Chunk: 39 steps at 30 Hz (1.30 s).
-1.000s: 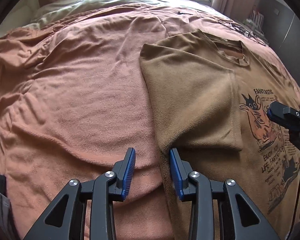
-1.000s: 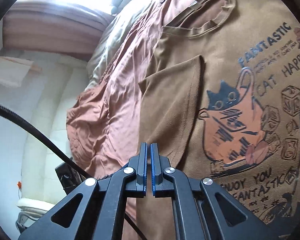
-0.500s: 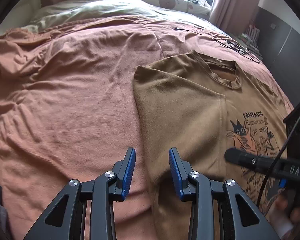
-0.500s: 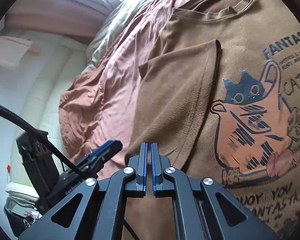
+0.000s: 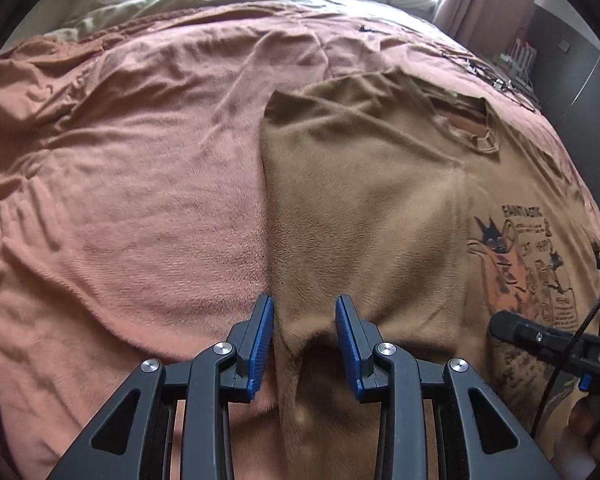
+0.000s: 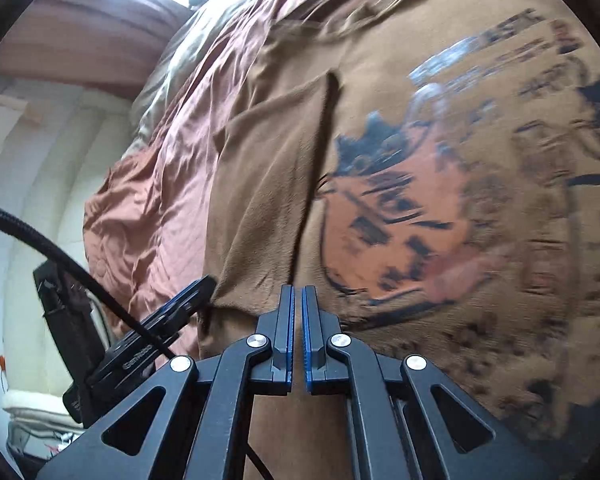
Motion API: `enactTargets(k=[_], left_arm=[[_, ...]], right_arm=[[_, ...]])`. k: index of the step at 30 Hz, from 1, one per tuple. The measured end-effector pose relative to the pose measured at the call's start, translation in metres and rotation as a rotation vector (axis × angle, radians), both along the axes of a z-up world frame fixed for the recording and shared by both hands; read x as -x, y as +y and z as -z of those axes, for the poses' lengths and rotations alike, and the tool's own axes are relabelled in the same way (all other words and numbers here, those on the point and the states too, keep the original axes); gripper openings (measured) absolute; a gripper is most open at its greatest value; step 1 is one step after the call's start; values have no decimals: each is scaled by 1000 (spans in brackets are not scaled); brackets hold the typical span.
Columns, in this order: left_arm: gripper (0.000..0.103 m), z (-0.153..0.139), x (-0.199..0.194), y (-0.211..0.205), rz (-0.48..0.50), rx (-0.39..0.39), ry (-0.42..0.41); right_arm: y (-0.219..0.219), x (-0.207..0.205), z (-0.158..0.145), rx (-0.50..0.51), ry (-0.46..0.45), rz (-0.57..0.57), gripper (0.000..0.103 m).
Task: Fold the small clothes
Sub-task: 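Move both tools to the unfolded side of the shirt, left tool reaching its sleeve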
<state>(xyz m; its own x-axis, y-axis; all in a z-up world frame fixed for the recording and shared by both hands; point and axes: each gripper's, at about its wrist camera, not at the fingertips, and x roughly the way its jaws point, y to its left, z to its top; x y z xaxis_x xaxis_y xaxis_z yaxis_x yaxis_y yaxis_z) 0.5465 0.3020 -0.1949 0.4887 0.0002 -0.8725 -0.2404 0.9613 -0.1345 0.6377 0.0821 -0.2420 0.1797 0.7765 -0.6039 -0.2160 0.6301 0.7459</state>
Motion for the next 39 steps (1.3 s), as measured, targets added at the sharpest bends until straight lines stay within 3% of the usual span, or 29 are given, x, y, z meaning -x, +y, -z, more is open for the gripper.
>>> enactTargets(k=[5,10,13,15,19,20,25,33,39], left_arm=[[37,-26,9,-11,-5,11,-28],[56,-46,12,-29,-16,13,-57],[68,-58,11,-46,-15,21,-82],[75,-67,9,-60,-3,22,-98],[79,-83,6,-86,25,15,-114],[80,-86,4,-92,31,17,-120],[94,-100,-9,-126,72,-10,-150],[94,-104,-44,-178,125,-2,-171],[94,-96,-75,-228,186,-8,-177]], right_arm=[[-30,11,-20,4,-39,53,1],[-66,26,-43,25,-83,102,1],[-94,41,-60,39,-156,130,1],[-119,49,-64,81,-199,175,14],[-166,48,-69,39,-203,256,60],[-173,48,-70,38,-209,273,62],[-214,44,-72,34,-215,340,62],[-269,36,-70,17,-214,428,62],[-314,22,-53,-13,-137,524,62]])
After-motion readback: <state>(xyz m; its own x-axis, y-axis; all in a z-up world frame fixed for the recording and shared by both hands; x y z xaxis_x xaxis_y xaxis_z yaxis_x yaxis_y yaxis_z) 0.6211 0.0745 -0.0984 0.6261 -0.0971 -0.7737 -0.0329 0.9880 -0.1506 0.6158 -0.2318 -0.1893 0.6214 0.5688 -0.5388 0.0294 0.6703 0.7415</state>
